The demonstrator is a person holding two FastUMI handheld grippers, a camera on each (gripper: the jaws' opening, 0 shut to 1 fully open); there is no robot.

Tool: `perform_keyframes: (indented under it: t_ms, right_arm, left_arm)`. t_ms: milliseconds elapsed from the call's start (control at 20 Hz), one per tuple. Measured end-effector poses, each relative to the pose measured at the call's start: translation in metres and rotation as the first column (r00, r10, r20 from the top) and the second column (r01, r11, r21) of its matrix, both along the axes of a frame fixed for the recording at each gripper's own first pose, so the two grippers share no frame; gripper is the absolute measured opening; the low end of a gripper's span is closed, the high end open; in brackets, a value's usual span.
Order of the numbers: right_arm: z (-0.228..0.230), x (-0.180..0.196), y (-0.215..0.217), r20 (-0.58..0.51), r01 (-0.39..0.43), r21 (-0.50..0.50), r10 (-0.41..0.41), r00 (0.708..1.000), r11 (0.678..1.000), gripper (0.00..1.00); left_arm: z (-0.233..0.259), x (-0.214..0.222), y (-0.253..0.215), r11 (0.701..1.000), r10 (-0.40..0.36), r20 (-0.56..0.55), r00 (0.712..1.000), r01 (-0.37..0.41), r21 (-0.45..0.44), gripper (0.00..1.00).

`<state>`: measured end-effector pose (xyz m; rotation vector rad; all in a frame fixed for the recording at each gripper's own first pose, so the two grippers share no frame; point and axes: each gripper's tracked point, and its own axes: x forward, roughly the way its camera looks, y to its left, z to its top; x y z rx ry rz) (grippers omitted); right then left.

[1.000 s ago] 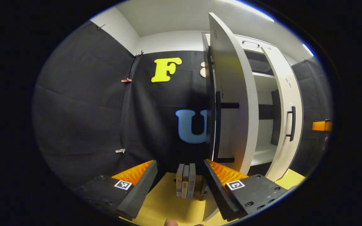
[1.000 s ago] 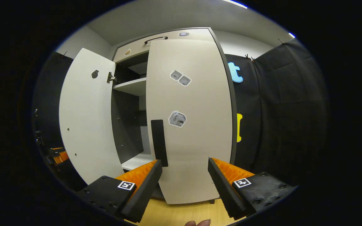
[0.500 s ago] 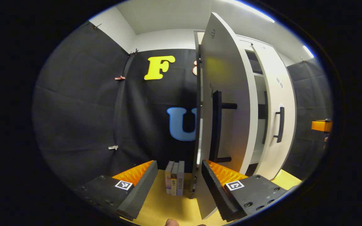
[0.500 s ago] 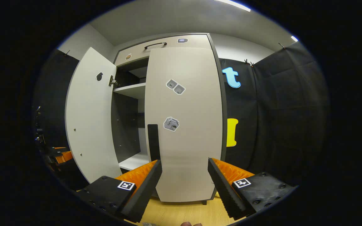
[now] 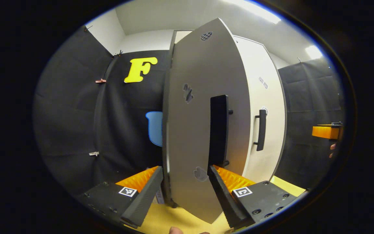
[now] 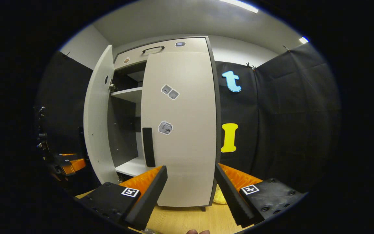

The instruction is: Grasp the bottle in the cabinet with the left hand and place it on the coaster, then close the right door with the right hand and the left door with the left hand.

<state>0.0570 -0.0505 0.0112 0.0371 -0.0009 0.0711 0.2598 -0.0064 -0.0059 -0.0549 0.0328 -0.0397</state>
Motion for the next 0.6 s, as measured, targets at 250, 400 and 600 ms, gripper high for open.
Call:
perform_keyframes:
  t_ms: [250,400,600]
  right_arm:
    - [0.001,0.002,-0.009,-0.006,0.018,-0.011,-0.019,1.000,1.000,0.98]
    - [0.003,0.002,-0.011,0.004,0.020,-0.047,-0.020,1.000,0.999,0.98]
    - [0.005,0.001,-0.009,0.007,0.018,-0.047,-0.017,1.000,0.999,0.97]
  left_arm:
    - [0.003,0.024,-0.039,0.998,-0.059,0.003,0.998,0.059,0.001,0.92]
    - [0.006,0.036,-0.048,0.997,-0.068,0.014,0.998,0.068,0.024,0.90]
    - [0.007,0.054,-0.060,0.997,-0.070,0.006,0.998,0.070,0.034,0.90]
